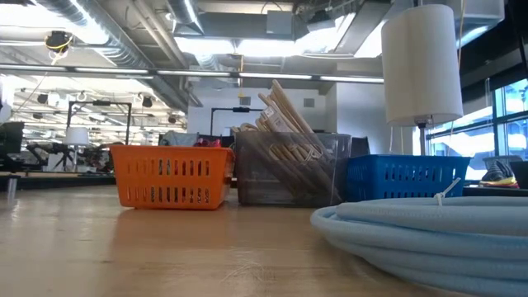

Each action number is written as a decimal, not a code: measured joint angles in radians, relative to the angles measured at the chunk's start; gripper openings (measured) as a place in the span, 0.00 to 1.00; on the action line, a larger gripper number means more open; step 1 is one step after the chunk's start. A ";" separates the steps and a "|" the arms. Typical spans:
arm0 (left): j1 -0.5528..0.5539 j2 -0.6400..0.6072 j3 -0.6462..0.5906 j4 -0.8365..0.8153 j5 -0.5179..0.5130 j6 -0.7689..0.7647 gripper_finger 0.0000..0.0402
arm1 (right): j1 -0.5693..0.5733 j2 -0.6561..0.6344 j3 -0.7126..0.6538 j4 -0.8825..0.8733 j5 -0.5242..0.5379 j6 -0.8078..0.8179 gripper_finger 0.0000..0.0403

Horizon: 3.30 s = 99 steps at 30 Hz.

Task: Pick & Place USB Port
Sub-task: Put the light blue HDMI cable into the black bin

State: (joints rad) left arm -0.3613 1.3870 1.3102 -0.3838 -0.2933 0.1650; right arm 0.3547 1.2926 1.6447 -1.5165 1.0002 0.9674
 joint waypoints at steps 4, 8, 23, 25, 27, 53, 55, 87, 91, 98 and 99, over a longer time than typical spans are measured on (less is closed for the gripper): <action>-0.024 0.012 0.068 -0.015 -0.183 -0.141 0.45 | -0.004 0.000 0.000 0.035 -0.115 -0.038 0.28; -0.032 -0.052 0.118 -0.076 -0.432 -0.286 0.45 | -0.004 0.000 0.000 0.085 -0.399 -0.149 0.28; -0.202 -0.266 0.116 -0.454 -0.611 -0.584 0.45 | 0.263 0.189 0.000 0.276 -0.649 0.131 0.25; -0.235 -0.279 0.116 -0.517 -0.620 -0.613 0.45 | 0.283 0.273 0.000 0.276 -0.649 0.184 0.23; -0.265 -0.287 0.116 -0.550 -0.629 -0.619 0.45 | 0.289 0.356 0.000 0.276 -0.658 0.214 0.22; -0.345 -0.296 0.116 -0.564 -0.618 -0.615 0.45 | 0.191 0.723 0.000 0.372 -0.896 0.326 0.41; -0.345 -0.296 0.116 -0.564 -0.618 -0.615 0.45 | 0.191 0.743 0.000 0.372 -0.896 0.325 0.41; -0.345 -0.296 0.116 -0.565 -0.618 -0.615 0.45 | 0.227 0.831 -0.134 0.557 -1.027 0.350 0.13; -0.345 -0.296 0.116 -0.565 -0.618 -0.615 0.45 | 0.245 0.834 -0.088 0.542 -0.982 0.343 0.09; -0.345 -0.296 0.115 -0.568 -0.620 -0.615 0.45 | 0.261 0.834 0.152 0.272 -0.774 0.334 0.09; -0.345 -0.296 0.115 -0.569 -0.620 -0.615 0.45 | 0.257 0.834 0.195 0.196 -0.729 0.330 0.09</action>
State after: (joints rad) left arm -0.7063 1.0908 1.4254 -0.9524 -0.9138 -0.4500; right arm 0.6112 2.1265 1.8400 -1.3205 0.2716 1.2974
